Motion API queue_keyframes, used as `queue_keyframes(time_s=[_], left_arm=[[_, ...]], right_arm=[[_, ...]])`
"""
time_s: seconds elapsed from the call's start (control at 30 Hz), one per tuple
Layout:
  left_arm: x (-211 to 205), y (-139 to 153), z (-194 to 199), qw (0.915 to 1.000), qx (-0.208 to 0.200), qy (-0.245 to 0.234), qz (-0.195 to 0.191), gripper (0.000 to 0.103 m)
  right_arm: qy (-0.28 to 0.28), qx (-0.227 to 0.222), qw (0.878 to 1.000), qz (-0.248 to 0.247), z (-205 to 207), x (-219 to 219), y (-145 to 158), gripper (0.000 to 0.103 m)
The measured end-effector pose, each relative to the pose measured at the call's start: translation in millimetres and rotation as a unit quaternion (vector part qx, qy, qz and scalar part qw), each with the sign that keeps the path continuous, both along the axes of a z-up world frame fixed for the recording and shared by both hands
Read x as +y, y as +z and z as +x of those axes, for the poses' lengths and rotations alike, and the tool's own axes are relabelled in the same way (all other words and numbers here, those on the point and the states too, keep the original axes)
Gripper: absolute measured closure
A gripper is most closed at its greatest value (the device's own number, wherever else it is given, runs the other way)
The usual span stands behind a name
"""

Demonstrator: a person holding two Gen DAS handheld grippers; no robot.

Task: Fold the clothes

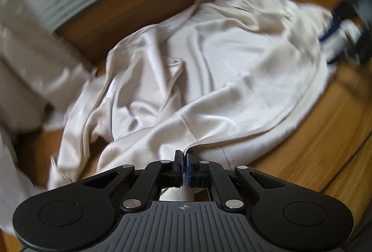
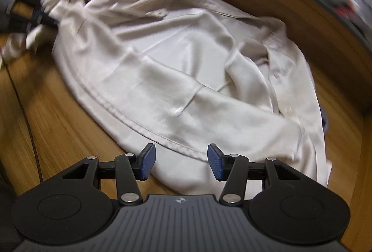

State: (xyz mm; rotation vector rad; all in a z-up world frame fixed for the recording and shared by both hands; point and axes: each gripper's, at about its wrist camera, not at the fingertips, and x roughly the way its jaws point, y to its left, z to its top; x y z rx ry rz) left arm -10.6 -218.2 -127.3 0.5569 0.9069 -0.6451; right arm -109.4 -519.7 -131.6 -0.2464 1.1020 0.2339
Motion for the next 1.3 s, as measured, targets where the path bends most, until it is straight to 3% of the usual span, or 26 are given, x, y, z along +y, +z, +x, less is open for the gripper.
queue_keyframes(time_s=[0.2, 0.23, 0.5, 0.67, 0.93, 1.1, 1.3], left_arm=[[7, 1, 7, 0.9977, 0.034, 0.051, -0.028, 0.098], [7, 0, 8, 0.9975, 0.036, 0.054, -0.030, 0.098], [12, 17, 16, 0.9904, 0.055, 0.101, -0.077, 0.098], [11, 29, 17, 0.9890, 0.053, 0.109, -0.085, 0.098], [11, 36, 17, 0.9886, 0.056, 0.113, -0.083, 0.098], [13, 40, 15, 0.9881, 0.056, 0.116, -0.085, 0.098], [18, 42, 15, 0.9867, 0.057, 0.123, -0.090, 0.098]], right_arm=[[0.120, 0.014, 0.992, -0.041, 8, 23, -13, 0.063], [0.132, 0.017, 0.990, -0.045, 10, 24, -16, 0.067], [0.174, 0.018, 0.984, -0.034, 22, 26, -24, 0.067], [0.174, -0.009, 0.985, -0.015, 27, 43, -13, 0.067], [0.164, -0.070, 0.983, 0.031, 45, 106, 3, 0.067], [0.174, -0.086, 0.981, 0.007, 54, 137, -5, 0.066], [0.150, -0.094, 0.984, -0.025, 54, 133, -15, 0.067]])
